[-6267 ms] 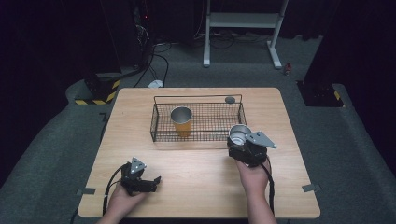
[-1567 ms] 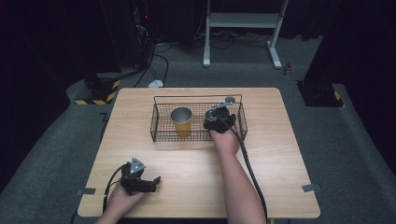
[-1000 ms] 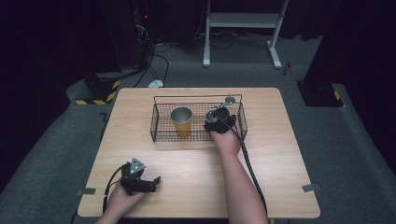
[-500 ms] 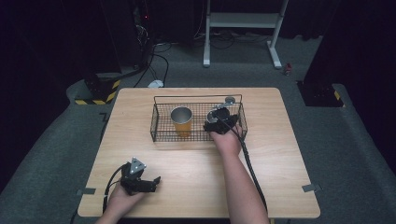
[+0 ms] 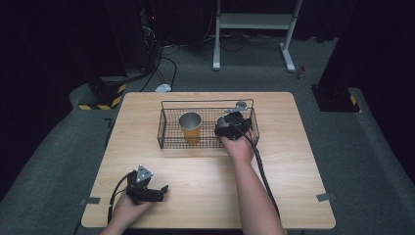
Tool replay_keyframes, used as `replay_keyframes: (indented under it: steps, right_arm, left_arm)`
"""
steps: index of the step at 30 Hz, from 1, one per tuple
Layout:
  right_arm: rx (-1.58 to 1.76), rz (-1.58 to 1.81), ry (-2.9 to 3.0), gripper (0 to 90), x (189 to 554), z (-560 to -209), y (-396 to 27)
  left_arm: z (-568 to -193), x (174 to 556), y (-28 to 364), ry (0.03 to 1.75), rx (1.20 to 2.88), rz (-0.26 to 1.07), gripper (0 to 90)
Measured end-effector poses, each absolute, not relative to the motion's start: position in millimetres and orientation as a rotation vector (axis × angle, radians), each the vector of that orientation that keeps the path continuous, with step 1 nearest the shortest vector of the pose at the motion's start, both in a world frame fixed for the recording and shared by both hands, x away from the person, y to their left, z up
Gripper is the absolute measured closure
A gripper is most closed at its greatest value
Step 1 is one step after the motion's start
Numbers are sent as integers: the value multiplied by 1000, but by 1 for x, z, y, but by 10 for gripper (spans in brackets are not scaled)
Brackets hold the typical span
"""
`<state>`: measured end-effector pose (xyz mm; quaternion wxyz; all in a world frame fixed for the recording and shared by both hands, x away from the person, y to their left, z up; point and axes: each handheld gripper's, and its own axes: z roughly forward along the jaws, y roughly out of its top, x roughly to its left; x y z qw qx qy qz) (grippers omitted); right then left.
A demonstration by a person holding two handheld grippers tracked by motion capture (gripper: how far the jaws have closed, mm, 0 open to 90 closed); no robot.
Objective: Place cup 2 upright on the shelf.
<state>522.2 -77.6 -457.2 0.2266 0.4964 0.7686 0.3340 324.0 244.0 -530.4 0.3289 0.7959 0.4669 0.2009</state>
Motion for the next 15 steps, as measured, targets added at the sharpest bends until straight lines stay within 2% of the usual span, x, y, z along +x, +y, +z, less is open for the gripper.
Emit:
replay_keyframes:
  steps: [15]
  right_arm:
    - [1326,1013,2067,90,509,-438,-84]
  left_arm:
    - [-531,324,244,1226,2080,523,12]
